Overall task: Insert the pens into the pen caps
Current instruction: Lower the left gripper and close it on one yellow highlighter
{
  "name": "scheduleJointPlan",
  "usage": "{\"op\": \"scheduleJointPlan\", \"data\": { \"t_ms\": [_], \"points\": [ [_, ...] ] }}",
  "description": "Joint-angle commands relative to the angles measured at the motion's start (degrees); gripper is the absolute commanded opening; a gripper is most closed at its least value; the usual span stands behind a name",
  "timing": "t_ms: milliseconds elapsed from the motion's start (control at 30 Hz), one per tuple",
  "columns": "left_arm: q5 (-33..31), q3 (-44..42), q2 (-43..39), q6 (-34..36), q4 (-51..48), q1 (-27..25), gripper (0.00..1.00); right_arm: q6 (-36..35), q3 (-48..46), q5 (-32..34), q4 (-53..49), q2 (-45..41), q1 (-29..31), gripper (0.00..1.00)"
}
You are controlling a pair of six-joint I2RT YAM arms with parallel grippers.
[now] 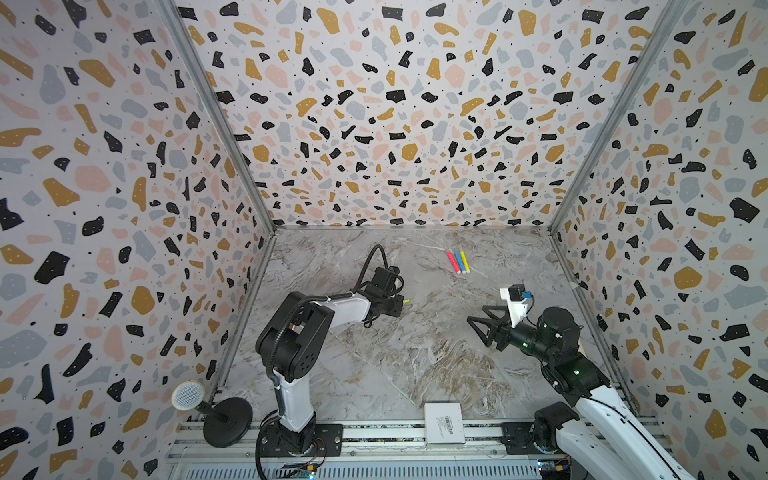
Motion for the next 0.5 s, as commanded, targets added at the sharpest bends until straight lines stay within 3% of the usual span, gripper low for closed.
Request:
{"op": "scheduleJointPlan", "data": {
  "t_ms": [0,467],
  "points": [
    [-1.1,-1.5,-1.4,0.5,-2.5,-0.9,0.52,0.7,0.0,0.4,0.7,-0.5,-0.2,0.78],
    [-5.3,-1.7,-2.5,0.7,-4.8,-1.3,0.54,0.9,-0.3,0.6,1.0,-0.5,-0.3,0.77]
  ]
}}
